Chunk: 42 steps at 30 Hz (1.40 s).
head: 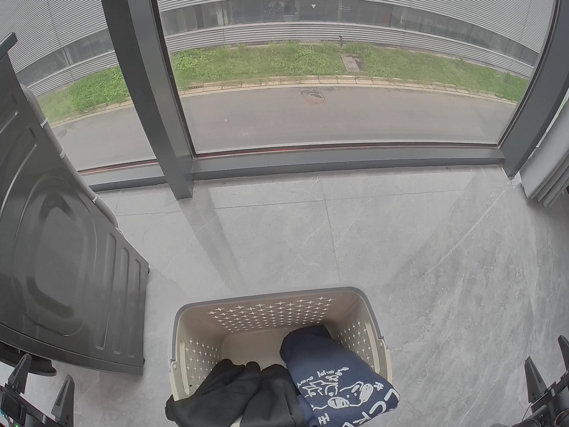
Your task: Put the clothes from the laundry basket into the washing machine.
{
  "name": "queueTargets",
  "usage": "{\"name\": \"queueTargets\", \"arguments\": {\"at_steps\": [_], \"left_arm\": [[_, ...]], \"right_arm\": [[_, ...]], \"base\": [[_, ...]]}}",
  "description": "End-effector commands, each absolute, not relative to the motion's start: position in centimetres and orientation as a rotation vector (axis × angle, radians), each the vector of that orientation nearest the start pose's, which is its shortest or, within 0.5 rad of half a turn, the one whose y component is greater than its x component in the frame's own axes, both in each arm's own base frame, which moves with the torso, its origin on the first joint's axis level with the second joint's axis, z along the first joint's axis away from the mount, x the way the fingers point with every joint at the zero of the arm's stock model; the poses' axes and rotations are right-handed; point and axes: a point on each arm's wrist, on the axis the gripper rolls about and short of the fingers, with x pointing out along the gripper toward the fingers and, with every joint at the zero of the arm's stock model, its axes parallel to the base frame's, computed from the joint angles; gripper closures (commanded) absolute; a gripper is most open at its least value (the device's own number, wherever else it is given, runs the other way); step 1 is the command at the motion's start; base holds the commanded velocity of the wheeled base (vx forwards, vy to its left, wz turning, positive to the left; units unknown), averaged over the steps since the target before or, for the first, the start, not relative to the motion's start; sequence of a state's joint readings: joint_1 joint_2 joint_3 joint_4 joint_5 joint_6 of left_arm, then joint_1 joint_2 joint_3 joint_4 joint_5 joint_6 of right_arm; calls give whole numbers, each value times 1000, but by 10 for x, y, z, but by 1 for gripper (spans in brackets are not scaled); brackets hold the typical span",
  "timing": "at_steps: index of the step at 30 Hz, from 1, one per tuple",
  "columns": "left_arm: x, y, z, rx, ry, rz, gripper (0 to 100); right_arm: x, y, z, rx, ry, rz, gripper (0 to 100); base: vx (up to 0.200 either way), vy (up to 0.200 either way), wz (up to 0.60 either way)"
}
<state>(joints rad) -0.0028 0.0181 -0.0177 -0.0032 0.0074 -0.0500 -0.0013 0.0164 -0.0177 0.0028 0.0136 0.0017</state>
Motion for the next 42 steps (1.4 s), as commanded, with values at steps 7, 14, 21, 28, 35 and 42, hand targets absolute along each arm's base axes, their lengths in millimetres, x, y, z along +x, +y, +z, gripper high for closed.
{"name": "queueTargets", "arguments": {"at_steps": [7,14,21,28,35,42], "left_arm": [[-22,0,76,-51,6,5,0],[-22,0,76,-51,6,5,0],[-22,0,76,-52,6,5,0],[-22,0,76,-52,6,6,0],[-22,0,76,-52,6,6,0],[-22,0,76,-52,6,6,0]], "right_arm": [[-23,0,76,2,5,14,0],[-23,0,76,2,5,12,0],[-23,0,76,2,3,14,0],[-23,0,76,2,3,12,0],[-23,0,76,2,5,14,0],[-23,0,76,2,2,12,0]], "base": [[143,0,0],[29,0,0],[0,0,0],[57,0,0],[29,0,0],[0,0,0]]}}
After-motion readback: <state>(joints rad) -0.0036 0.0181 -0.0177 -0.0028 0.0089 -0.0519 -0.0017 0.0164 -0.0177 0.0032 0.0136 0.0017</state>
